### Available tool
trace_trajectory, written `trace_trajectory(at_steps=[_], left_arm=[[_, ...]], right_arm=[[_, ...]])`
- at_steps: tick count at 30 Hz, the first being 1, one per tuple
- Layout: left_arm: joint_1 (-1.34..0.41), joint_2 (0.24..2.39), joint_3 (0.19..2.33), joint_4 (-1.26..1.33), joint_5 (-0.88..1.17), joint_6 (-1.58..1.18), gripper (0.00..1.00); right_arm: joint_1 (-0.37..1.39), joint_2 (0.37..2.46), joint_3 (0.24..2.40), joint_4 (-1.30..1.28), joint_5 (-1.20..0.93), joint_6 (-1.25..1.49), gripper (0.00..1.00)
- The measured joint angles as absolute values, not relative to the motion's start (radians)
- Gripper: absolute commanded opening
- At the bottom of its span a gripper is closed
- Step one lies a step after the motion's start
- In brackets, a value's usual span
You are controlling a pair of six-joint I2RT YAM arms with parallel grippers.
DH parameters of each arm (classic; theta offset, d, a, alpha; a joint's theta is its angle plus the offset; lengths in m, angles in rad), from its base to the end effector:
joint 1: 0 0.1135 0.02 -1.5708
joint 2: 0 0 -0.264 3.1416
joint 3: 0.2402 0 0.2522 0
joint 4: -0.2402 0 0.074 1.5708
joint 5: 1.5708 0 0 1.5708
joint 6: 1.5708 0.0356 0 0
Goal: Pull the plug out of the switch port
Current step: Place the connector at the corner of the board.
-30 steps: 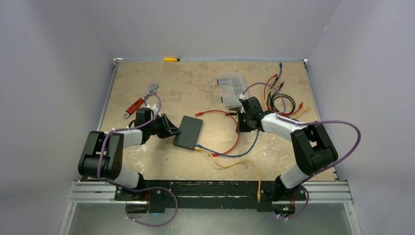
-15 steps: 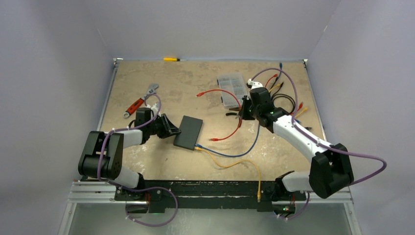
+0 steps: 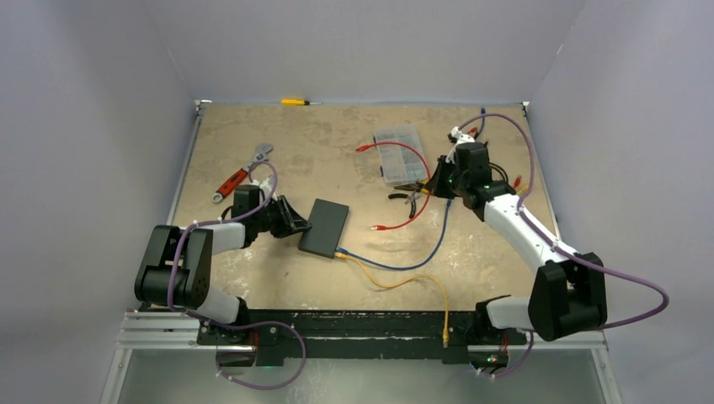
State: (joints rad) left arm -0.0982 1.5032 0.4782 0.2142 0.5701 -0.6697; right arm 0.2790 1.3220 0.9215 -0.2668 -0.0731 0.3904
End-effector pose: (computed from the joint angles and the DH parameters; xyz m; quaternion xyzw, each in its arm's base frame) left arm 0.2491 -0.0439 0.1233 -0.1511 0.8845 -0.3755 0.2322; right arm 0.2780 0.0824 0.2613 0.0341 0.8986 0.1744 0.4012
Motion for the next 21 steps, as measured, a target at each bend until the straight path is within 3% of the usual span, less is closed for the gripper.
trace_trajectory(at_steps=[21], left_arm=[[-0.098,1.514,0.480,0.225,0.580,-0.670,0.10]], right_arm=[[-0.179,1.377,0.892,-0.177,-0.358,0.398,0.00]])
